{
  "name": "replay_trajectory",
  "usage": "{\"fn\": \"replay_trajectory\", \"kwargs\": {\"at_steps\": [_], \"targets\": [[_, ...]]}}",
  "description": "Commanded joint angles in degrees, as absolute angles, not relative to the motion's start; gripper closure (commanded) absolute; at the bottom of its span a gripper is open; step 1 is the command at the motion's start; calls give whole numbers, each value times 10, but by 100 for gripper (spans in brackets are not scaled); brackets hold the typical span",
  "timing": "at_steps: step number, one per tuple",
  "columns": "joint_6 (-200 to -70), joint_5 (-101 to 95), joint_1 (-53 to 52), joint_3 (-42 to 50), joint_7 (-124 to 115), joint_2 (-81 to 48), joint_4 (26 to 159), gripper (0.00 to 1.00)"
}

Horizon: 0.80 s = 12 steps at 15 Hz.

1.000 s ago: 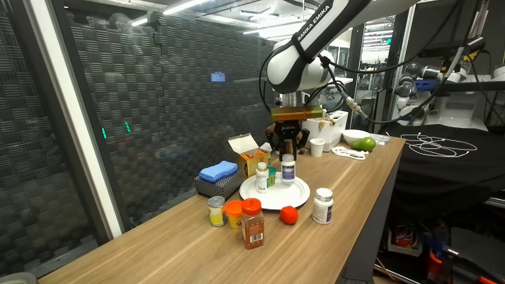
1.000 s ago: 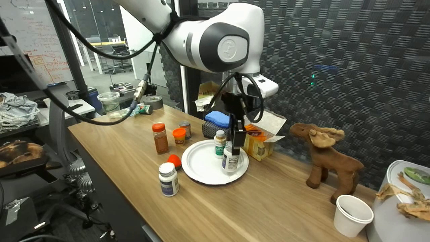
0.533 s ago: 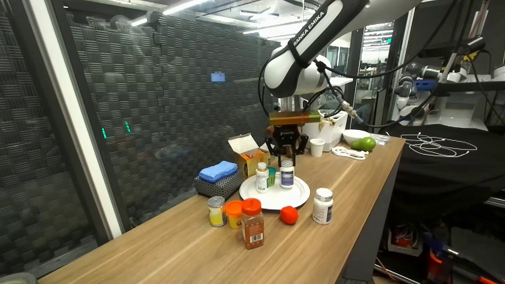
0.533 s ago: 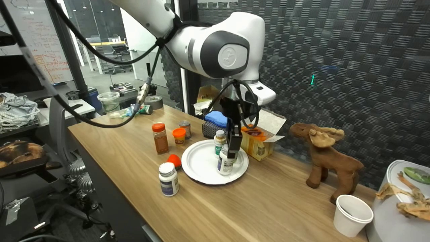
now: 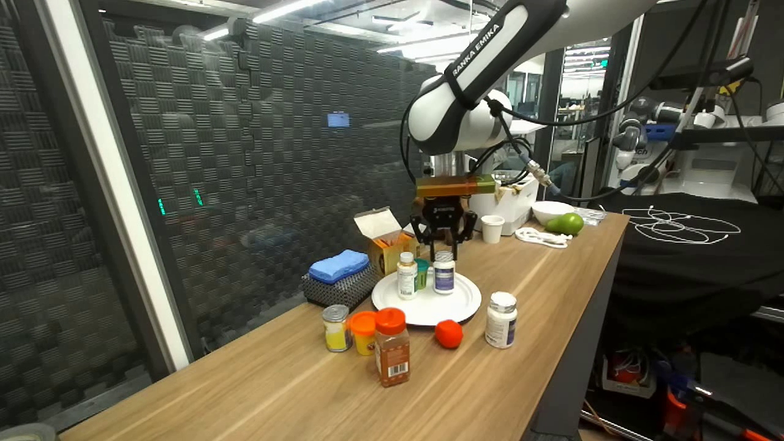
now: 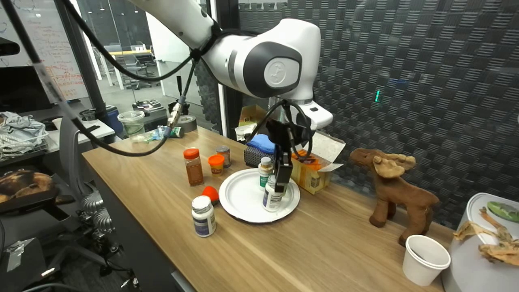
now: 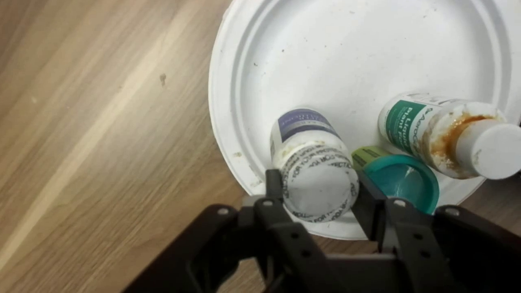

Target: Put the bottles and the red plushy on the table onto the plate

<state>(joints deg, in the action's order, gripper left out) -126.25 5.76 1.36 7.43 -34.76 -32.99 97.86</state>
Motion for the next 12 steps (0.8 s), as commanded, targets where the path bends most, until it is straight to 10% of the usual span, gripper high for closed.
{"fn": "replay_trajectory", "kwargs": {"at_steps": [1, 4, 12], "targets": [[-1266, 61, 10, 75, -341, -328, 968, 22], [-1278, 46, 0, 82, -345, -300, 983, 1], [-1358, -49, -24, 108, -368, -109, 1139, 1]]}}
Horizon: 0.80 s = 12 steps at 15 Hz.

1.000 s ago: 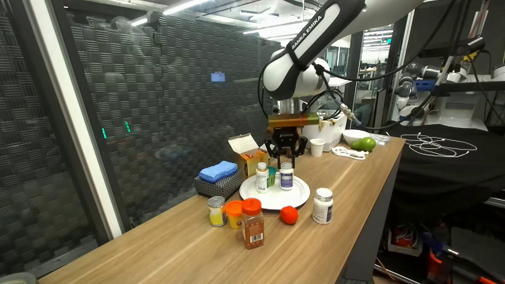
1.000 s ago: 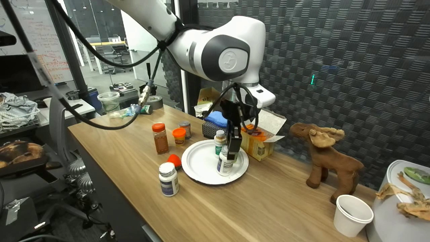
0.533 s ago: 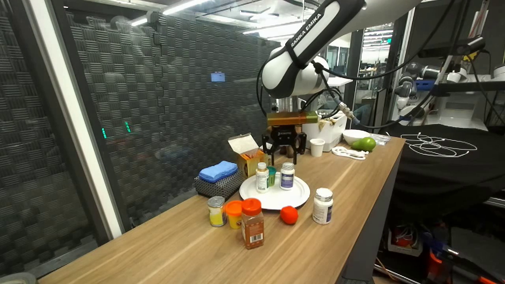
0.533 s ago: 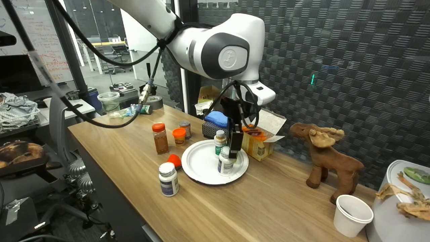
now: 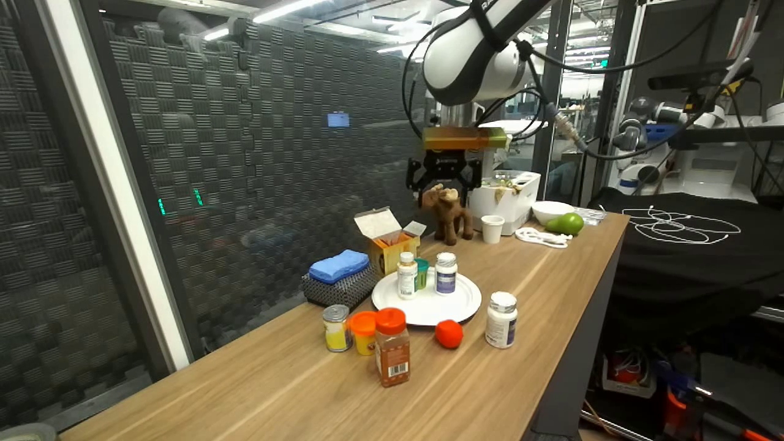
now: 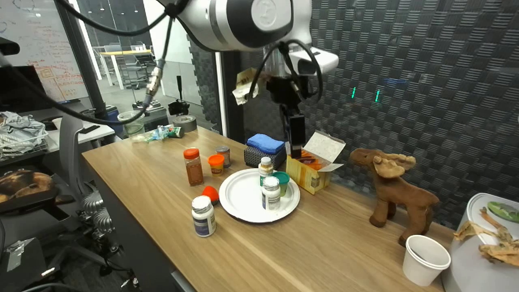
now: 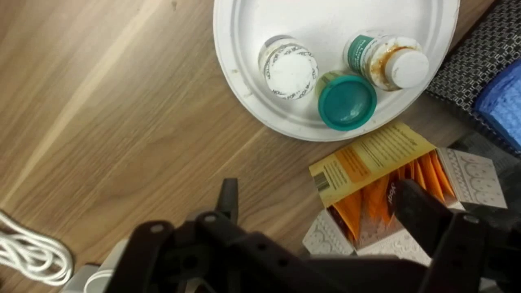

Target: Put the bottles and the red plushy on the table onto the plate

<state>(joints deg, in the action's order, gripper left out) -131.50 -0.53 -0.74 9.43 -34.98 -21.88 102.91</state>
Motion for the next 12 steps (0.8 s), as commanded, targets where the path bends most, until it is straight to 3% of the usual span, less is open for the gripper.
{"fn": "replay_trajectory", "kwargs": {"at_steps": [1, 7, 12], "targets": [[-1361, -64, -23, 105, -365, -79, 1166, 0], [-1394, -131, -9, 55, -333, 68, 1354, 0], [-1459, -134, 0, 12, -307, 95, 1459, 0]]}}
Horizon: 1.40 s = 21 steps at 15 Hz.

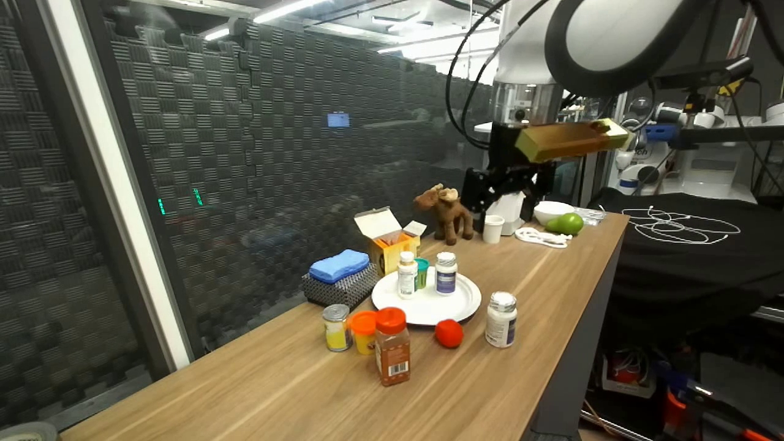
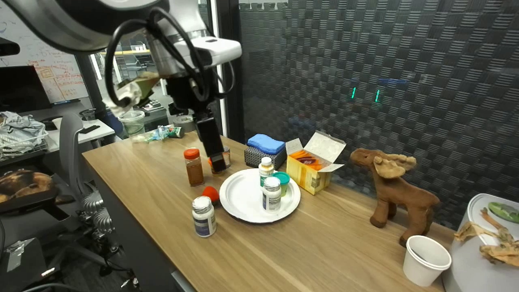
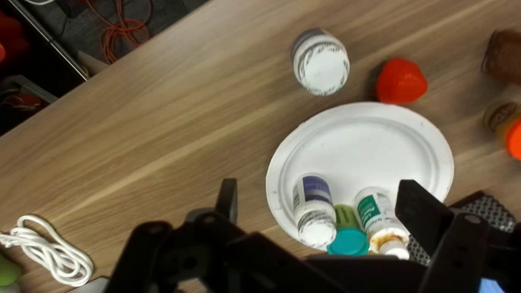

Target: Put the bottles and the red plushy on the table onto the plate

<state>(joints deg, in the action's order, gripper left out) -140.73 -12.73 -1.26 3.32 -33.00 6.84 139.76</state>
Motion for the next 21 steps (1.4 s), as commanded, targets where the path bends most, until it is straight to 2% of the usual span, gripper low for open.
{"fn": "replay_trajectory", "kwargs": {"at_steps": [1, 8, 16, 17, 18, 21], "targets": [[-1474, -128, 2, 8, -300, 90, 1472, 0], [-1563, -102, 5, 7, -250, 30, 1501, 0], [-1560, -16, -1, 9, -166, -17, 1485, 0], [-1564, -11, -1, 9, -161, -21, 1484, 25], [-1570, -8, -1, 9, -157, -24, 1483, 26], [-1582, -10, -2, 10, -154, -36, 1477, 51]]}}
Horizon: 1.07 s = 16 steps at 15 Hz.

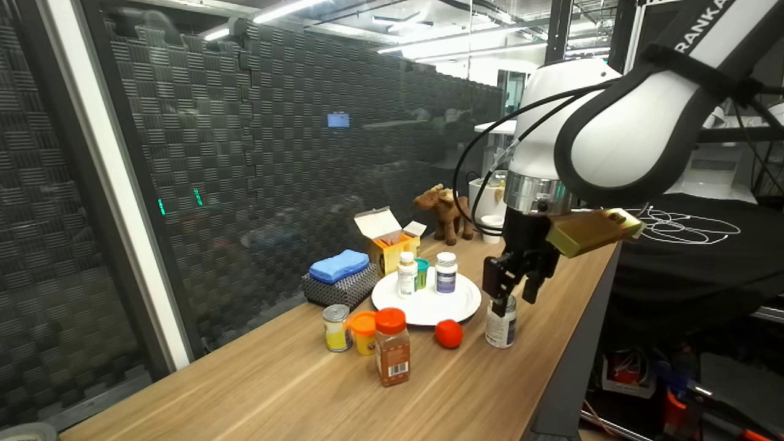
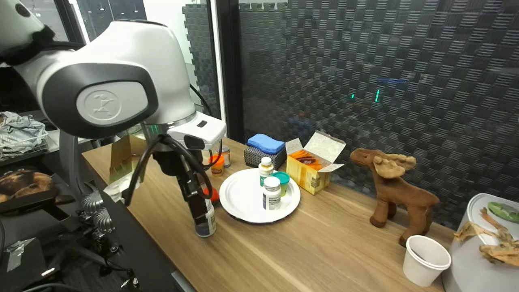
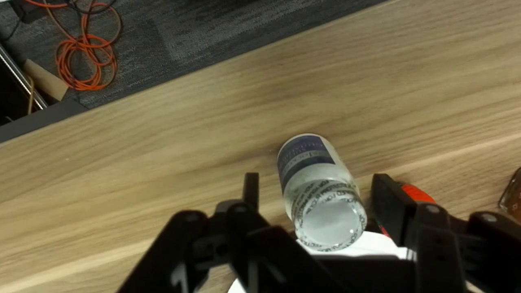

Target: Put the bottles and the red plushy on the table onto the plate

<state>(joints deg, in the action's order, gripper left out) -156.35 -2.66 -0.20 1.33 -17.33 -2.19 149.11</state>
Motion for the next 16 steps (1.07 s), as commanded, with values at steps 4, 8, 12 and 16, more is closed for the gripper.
{"fn": "replay_trajectory", "kwargs": {"at_steps": [4, 8, 12, 16], "targets": [[-1597, -16, -3, 12, -156, -50, 1468, 80], [-1592, -22, -4, 13, -154, -54, 1458, 81], [-1539, -63, -7, 22, -177, -21, 1436, 81], [-1446, -73, -3, 16, -157, -10, 1379, 81]]}}
